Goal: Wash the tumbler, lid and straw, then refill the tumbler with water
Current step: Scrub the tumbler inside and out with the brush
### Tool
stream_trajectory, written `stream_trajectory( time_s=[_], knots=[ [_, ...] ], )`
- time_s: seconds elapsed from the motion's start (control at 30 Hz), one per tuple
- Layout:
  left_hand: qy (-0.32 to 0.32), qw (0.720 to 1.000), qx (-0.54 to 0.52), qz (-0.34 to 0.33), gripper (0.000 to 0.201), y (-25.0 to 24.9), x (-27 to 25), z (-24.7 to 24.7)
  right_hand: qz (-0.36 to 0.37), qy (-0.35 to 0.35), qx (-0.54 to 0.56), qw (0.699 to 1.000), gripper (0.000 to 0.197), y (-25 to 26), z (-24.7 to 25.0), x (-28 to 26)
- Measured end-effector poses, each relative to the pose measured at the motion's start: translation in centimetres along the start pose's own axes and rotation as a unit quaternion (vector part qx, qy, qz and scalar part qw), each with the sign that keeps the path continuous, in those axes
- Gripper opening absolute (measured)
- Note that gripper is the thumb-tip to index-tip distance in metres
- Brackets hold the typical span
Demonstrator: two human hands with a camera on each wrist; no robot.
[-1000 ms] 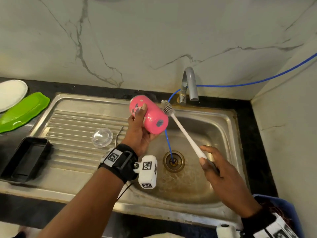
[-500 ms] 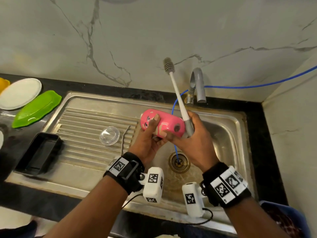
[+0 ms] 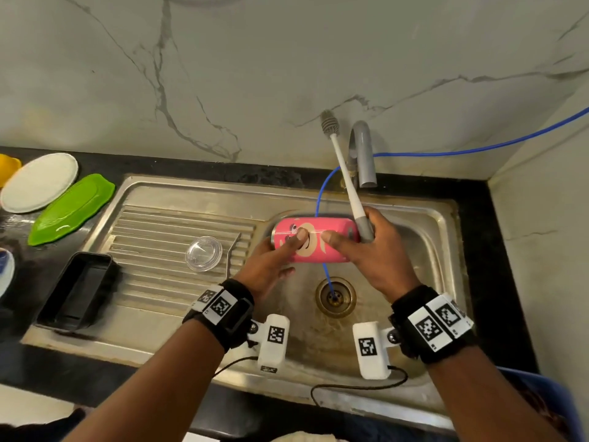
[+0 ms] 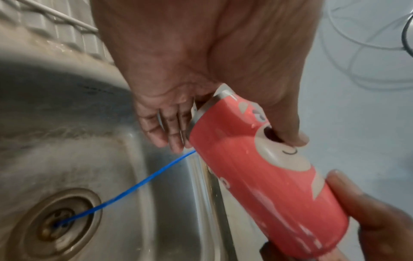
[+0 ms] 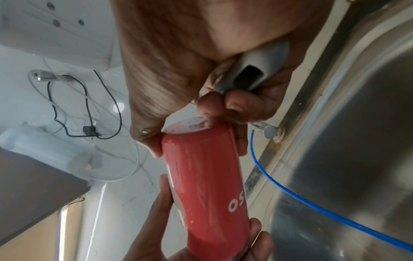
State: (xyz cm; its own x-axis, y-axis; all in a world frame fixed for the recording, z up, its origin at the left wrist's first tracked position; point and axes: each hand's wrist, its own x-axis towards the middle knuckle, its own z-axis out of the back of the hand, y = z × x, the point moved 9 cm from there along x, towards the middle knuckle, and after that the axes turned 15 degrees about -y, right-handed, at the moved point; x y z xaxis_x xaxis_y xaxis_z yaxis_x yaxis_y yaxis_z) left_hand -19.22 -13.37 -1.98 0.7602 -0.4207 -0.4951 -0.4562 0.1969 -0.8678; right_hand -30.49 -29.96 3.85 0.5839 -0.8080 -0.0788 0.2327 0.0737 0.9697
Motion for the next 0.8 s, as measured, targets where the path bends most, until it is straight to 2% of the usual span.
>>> stream_trajectory(
  time_s=[0.03, 0.13, 0.23, 0.33, 0.37, 0.43, 0.57, 0.7, 0.8],
  knots=[
    [0.003, 1.0, 0.002, -0.019, 0.051, -0.5, 0.3, 0.0, -0.009, -0.001, -0.002, 1.0, 0.043, -0.4, 0.1, 0.0],
    [0.004, 0.998, 0.035, -0.053, 0.078, -1.3, 1.5, 0.7, -0.045, 0.003, -0.017, 0.999, 0.047, -2.0, 0.2, 0.0],
    [0.107, 0.985, 0.115, -0.066, 0.081, -1.5, 1.4, -0.6, -0.061, 0.024, -0.016, 0.998, 0.05, -2.4, 0.1, -0.5],
    [0.212, 0.934, 0.262, -0.116, 0.08, -1.7, -0.2, -2.7, -0.055, 0.053, -0.028, 0.997, 0.047, -2.4, -0.5, -1.1],
    [0.222, 0.916, 0.302, -0.142, 0.079, -1.5, -0.5, -3.2, -0.05, 0.062, -0.031, 0.996, 0.046, -2.3, -0.7, -1.3],
    [0.192, 0.899, 0.347, -0.186, 0.082, -1.4, -0.1, -3.3, -0.037, 0.067, -0.048, 0.996, 0.051, -2.0, -1.0, -1.5],
    [0.12, 0.888, 0.371, -0.243, 0.093, -1.7, 0.6, -2.3, 0.006, 0.043, -0.097, 0.994, 0.052, -1.1, -0.4, -2.0],
    [0.052, 0.896, 0.332, -0.29, 0.09, -3.4, 1.0, -1.0, 0.077, -0.012, -0.163, 0.983, 0.041, 0.5, 2.5, -3.8],
    [-0.009, 0.905, 0.317, -0.282, 0.083, -4.2, 1.9, 0.6, 0.079, -0.005, -0.18, 0.981, 0.044, 0.4, 4.5, -6.4]
  ],
)
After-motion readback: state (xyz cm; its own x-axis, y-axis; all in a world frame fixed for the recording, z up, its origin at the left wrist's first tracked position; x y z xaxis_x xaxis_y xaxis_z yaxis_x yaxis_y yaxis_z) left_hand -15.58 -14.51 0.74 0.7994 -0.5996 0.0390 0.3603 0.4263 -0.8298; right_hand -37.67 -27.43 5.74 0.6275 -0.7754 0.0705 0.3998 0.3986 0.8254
